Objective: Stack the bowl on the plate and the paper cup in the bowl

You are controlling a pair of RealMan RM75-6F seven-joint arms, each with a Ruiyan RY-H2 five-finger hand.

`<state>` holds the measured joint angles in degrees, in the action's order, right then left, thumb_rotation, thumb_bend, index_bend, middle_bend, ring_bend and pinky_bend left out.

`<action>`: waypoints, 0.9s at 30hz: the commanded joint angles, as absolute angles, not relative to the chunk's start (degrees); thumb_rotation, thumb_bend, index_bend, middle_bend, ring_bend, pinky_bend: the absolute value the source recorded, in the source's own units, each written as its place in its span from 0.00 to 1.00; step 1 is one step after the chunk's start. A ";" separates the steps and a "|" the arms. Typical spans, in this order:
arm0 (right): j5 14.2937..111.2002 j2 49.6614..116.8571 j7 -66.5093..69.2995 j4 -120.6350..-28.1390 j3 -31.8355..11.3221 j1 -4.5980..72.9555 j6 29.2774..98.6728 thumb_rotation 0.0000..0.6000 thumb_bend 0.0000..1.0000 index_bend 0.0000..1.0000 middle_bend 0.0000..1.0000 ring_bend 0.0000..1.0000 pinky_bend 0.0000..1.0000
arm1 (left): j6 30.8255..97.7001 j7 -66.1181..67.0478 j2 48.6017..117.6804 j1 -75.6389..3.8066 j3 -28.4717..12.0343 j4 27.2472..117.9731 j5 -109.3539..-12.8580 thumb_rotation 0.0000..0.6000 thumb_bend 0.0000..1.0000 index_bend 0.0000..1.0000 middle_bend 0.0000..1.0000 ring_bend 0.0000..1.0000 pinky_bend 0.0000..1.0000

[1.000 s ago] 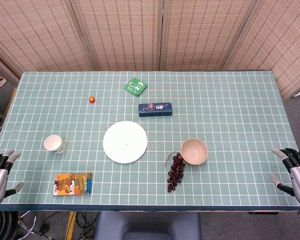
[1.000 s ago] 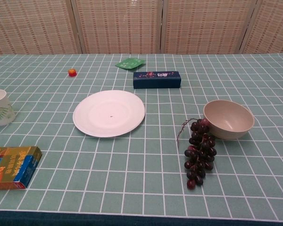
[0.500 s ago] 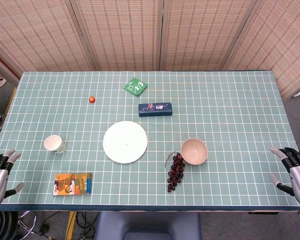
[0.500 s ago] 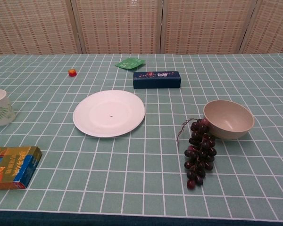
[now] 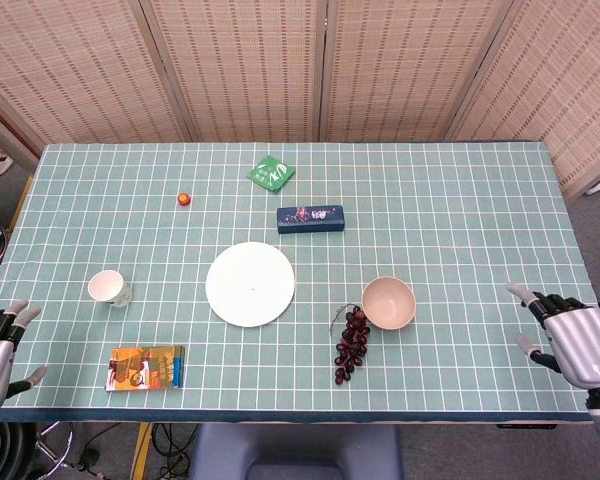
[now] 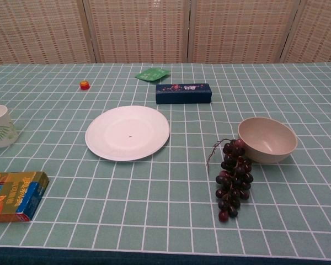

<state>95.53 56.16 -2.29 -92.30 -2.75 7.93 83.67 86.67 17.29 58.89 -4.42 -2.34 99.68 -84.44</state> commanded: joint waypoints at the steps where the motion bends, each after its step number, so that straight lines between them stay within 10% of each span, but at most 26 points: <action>1: 96.35 55.65 -3.67 -93.11 -2.57 10.87 79.31 1.00 0.26 0.21 0.66 0.64 0.77 | 86.73 17.29 58.78 -4.34 -2.27 99.79 -84.52 1.00 0.00 0.20 0.17 0.18 0.13; 10: 95.59 58.26 -6.95 -92.56 -1.75 16.67 68.82 1.00 0.26 0.26 0.87 0.83 0.93 | 86.83 17.24 58.31 -4.05 -2.18 100.21 -84.40 1.00 0.00 0.20 0.17 0.19 0.13; 27: 93.79 69.42 -7.62 -84.42 -1.52 25.60 57.31 1.00 0.26 0.27 0.88 0.85 0.94 | 86.81 17.17 58.13 -3.92 -2.16 100.54 -84.41 1.00 0.00 0.20 0.17 0.18 0.13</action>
<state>93.95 68.66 -7.67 -85.14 -1.47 24.94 57.91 86.79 17.18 58.13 -3.94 -2.17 100.53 -84.40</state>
